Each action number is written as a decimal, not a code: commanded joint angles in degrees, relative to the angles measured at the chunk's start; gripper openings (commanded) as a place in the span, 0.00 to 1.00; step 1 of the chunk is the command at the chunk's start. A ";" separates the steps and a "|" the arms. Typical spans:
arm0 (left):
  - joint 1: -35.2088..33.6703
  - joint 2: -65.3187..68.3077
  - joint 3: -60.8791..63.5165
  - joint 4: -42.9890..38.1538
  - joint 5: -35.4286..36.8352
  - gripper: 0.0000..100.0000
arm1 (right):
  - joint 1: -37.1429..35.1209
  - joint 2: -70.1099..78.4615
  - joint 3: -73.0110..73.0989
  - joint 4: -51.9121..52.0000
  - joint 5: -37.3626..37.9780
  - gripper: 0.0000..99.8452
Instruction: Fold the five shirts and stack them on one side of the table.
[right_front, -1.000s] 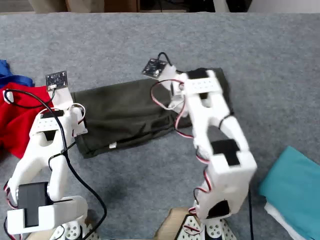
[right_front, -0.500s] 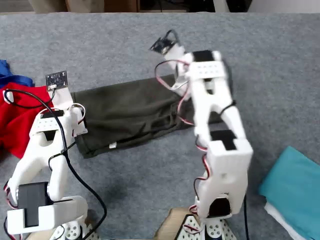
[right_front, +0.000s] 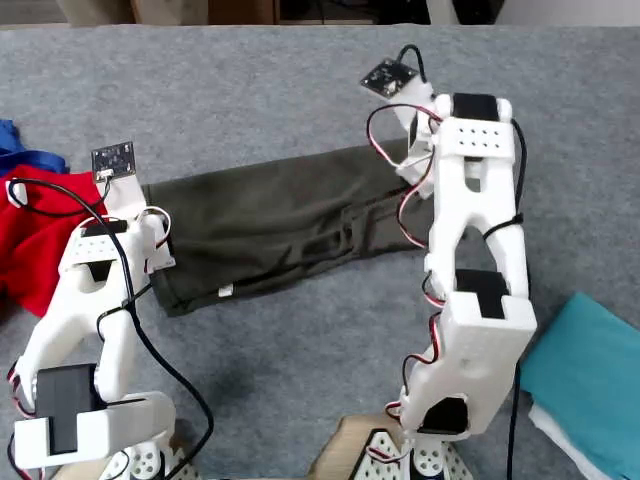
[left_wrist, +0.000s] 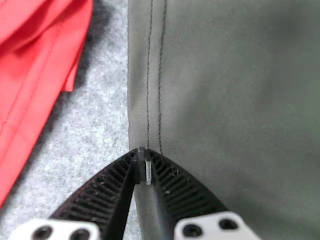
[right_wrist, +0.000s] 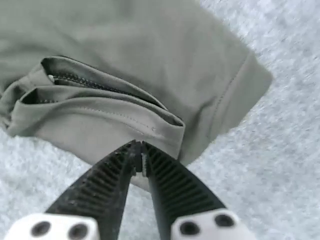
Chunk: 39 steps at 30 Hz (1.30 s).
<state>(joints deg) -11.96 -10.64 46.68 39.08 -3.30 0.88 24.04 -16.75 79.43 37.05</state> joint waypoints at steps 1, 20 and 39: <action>0.79 -0.57 -1.58 -0.18 0.09 0.02 | 1.71 2.95 3.91 -8.09 -3.16 0.00; 2.02 -12.35 -18.64 25.85 0.26 0.10 | 1.98 -3.21 1.54 -5.54 -4.57 0.00; -4.75 6.90 -26.64 30.68 3.52 0.19 | 16.48 -2.59 16.04 -45.45 -34.02 0.00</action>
<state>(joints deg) -16.62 -5.98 24.09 70.37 -2.07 16.70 21.58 -0.75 36.00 3.12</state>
